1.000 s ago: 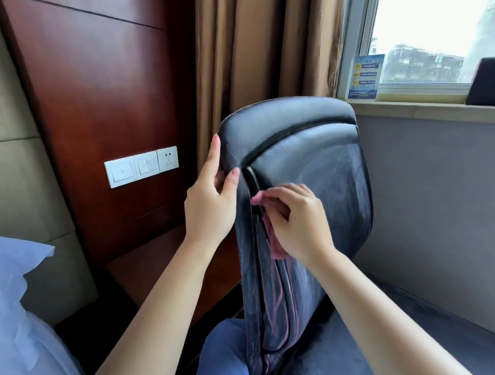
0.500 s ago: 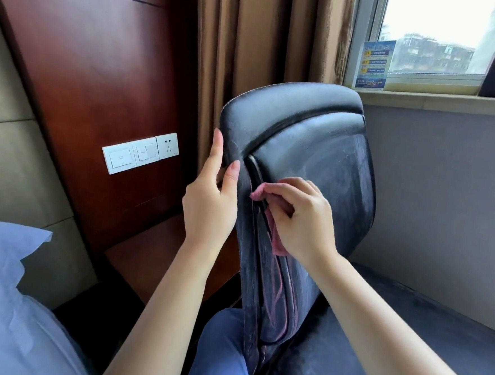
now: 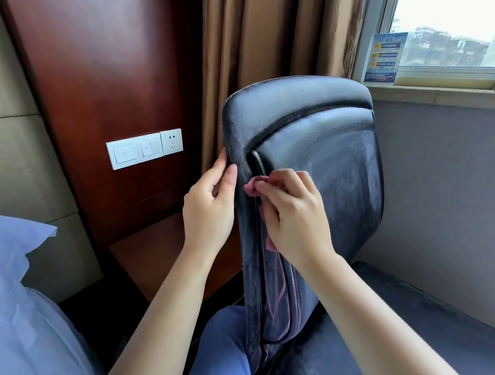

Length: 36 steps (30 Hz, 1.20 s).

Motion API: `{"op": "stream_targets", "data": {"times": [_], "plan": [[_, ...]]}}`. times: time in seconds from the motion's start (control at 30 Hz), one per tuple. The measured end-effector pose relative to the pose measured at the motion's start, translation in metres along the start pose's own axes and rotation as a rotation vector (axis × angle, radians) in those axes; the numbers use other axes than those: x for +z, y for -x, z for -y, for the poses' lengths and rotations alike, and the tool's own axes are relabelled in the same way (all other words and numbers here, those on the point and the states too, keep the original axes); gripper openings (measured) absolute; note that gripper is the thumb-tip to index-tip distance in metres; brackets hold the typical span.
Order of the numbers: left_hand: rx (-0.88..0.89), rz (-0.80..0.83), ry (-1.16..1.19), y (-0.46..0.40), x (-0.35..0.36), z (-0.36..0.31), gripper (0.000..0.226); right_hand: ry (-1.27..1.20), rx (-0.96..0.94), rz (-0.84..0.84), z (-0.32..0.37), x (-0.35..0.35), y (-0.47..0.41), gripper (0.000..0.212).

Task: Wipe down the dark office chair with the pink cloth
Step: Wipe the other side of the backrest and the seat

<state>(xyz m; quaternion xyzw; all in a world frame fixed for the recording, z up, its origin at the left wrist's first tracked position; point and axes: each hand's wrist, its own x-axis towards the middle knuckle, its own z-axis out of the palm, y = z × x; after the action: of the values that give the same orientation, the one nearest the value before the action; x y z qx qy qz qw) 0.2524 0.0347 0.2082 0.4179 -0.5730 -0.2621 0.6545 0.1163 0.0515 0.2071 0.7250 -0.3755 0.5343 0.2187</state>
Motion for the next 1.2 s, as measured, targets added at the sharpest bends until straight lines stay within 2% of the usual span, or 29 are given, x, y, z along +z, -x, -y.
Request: {"op": "stream_targets", "data": {"times": [0.17, 0.37, 0.53, 0.6, 0.77, 0.93, 1.03, 1.2], "plan": [[-0.023, -0.008, 0.040, 0.000, 0.001, 0.002, 0.040, 0.008, 0.022, -0.061, 0.008, 0.005, -0.032, 0.021], [-0.033, -0.014, 0.113, -0.002, 0.003, 0.006, 0.038, 0.021, 0.041, -0.013, 0.005, 0.006, 0.004, 0.021], [-0.049, -0.012, 0.133, 0.000, 0.007, 0.008, 0.045, 0.040, 0.042, -0.129, 0.008, 0.003, -0.030, 0.018], [-0.056, -0.008, 0.137, 0.000, 0.006, 0.009, 0.045, 0.057, 0.065, -0.124, 0.010, 0.007, -0.034, 0.016], [-0.067, 0.000, 0.157, -0.003, 0.004, 0.009, 0.043, 0.094, 0.054, -0.105, 0.005, 0.008, -0.007, 0.019], [-0.050, 0.019, 0.156, -0.002, 0.005, 0.011, 0.047, 0.210, 0.000, -0.175, 0.011, 0.008, -0.026, 0.015], [-0.070, 0.030, 0.167, -0.001, 0.003, 0.012, 0.049, 0.262, -0.016, -0.150, 0.011, 0.010, -0.024, 0.014], [-0.071, 0.002, 0.145, -0.002, 0.004, 0.012, 0.057, 0.208, -0.004, -0.121, 0.005, 0.005, -0.008, 0.015]]}}
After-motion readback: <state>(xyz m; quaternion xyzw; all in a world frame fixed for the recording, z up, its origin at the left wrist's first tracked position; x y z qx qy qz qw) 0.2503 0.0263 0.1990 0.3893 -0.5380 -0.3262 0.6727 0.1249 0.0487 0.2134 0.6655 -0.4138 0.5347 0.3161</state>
